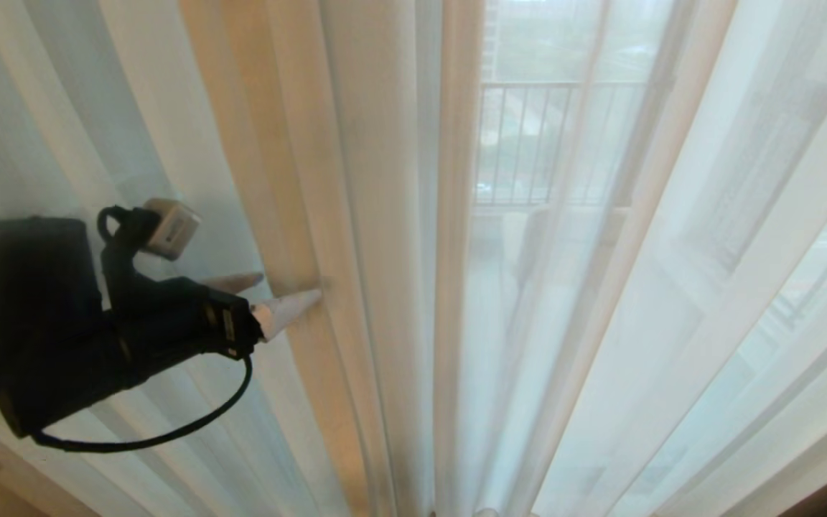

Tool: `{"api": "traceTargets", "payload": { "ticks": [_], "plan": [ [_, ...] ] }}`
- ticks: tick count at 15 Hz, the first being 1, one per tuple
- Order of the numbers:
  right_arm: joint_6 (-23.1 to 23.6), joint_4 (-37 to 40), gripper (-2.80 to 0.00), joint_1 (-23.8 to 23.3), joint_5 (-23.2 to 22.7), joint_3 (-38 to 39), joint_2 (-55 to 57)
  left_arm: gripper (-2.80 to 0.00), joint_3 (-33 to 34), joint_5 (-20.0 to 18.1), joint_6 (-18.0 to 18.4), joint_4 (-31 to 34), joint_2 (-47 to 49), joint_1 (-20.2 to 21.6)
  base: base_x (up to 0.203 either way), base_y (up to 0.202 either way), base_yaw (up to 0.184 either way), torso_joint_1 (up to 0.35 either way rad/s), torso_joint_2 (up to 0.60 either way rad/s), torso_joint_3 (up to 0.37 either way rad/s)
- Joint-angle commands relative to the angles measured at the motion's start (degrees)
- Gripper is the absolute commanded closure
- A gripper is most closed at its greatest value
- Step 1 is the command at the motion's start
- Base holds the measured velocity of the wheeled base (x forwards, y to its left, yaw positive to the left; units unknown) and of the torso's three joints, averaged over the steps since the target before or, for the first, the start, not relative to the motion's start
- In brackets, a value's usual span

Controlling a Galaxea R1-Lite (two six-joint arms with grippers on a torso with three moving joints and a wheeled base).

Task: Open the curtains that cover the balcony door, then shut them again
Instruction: Pull the inner curtains open on both sides

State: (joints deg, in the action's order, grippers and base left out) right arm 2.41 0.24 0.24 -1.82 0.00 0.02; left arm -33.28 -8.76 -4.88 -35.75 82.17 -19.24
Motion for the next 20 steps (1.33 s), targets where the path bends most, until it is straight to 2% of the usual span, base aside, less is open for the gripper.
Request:
{"api": "traceTargets", "payload": {
  "ticks": [1, 6, 11, 13, 14, 15, 20],
  "plan": [
    [0.0, 0.0, 0.0, 0.0, 0.0, 0.0, 0.0, -2.8, -2.6, 0.0, -0.1, -1.9, 4.1, -0.1, 0.0, 0.0, 0.0, 0.0, 0.0, 0.0],
    [0.0, 0.0, 0.0, 0.0, 0.0, 0.0, 0.0, -2.8, -9.1, 0.0, -2.1, -2.1, 8.0, -0.1, 0.0, 0.0, 0.0, 0.0, 0.0, 0.0],
    [0.0, 0.0, 0.0, 0.0, 0.0, 0.0, 0.0, -2.8, -10.8, 0.0, -2.1, -2.5, 9.2, -0.1, 0.0, 0.0, 0.0, 0.0, 0.0, 0.0],
    [0.0, 0.0, 0.0, 0.0, 0.0, 0.0, 0.0, -2.8, -11.2, 0.0, -2.1, -4.7, 10.1, -0.1, 0.0, 0.0, 0.0, 0.0, 0.0, 0.0],
    [0.0, 0.0, 0.0, 0.0, 0.0, 0.0, 0.0, -2.57, -11.2, 0.0, -2.1, -6.0, 10.4, -0.1, 0.0, 0.0, 0.0, 0.0, 0.0, 0.0],
    [0.0, 0.0, 0.0, 0.0, 0.0, 0.0, 0.0, 0.0, -11.2, 0.0, -2.2, -6.5, 10.6, -0.1, 0.0, 0.0, 0.0, 0.0, 0.0, 0.0],
    [0.0, 0.0, 0.0, 0.0, 0.0, 0.0, 0.0, 0.0, -11.2, 0.1, -2.1, -6.6, 10.2, -0.1, 0.0, 0.0, 0.0, 0.0, 0.0, 0.0]
  ]
}}
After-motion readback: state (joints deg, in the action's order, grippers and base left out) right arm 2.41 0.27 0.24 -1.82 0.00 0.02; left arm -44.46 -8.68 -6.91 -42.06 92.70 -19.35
